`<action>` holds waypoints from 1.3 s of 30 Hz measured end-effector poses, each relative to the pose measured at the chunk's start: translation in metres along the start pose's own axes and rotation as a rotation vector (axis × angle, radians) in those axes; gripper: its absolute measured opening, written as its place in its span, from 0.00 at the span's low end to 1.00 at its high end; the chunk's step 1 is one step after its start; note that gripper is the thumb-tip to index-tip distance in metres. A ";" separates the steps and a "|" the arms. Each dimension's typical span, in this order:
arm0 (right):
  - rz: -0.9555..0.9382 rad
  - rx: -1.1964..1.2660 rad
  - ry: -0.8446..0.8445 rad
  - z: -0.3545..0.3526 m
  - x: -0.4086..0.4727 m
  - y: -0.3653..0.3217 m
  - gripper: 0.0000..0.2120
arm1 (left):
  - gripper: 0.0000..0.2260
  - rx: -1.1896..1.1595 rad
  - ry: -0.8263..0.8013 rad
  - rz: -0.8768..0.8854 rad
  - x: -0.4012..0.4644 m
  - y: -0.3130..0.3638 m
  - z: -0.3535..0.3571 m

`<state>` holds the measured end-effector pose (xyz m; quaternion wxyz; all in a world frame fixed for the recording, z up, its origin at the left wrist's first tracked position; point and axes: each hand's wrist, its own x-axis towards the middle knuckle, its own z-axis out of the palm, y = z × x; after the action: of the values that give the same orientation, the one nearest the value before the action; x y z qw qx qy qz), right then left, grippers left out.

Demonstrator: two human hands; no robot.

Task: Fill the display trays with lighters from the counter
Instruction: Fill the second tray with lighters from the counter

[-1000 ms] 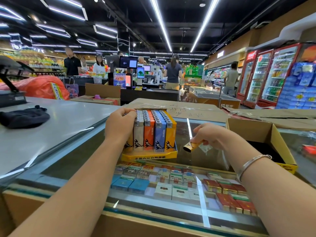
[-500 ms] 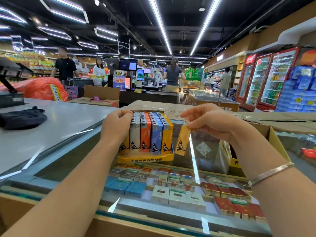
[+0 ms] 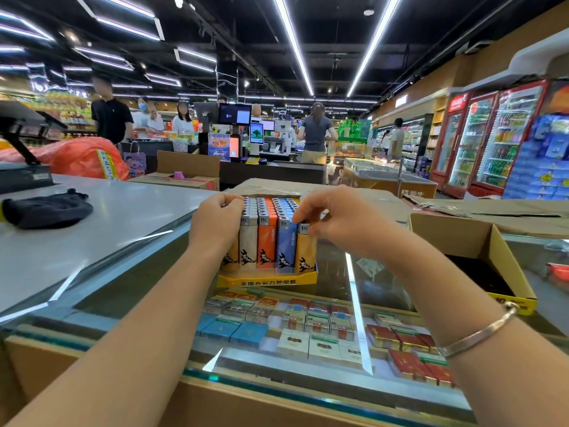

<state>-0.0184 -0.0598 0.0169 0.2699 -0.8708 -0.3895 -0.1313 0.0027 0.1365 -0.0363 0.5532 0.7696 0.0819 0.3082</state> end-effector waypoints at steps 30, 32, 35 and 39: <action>0.400 0.761 -0.067 0.020 0.000 0.037 0.15 | 0.18 -0.452 -0.237 -0.308 -0.002 0.006 -0.007; 0.390 0.762 -0.050 0.026 0.000 0.033 0.16 | 0.18 -0.375 -0.182 -0.293 0.001 0.005 -0.007; 0.383 0.762 -0.024 0.033 0.001 0.028 0.17 | 0.18 -0.329 -0.101 -0.293 0.005 0.004 -0.008; 0.413 0.780 -0.001 0.034 0.001 0.022 0.18 | 0.16 -0.350 0.094 -0.265 0.002 0.006 -0.007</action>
<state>-0.0008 -0.0522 -0.0188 0.5988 -0.7633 -0.2278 0.0826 -0.0007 0.1408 -0.0281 0.7097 0.6290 0.1529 0.2780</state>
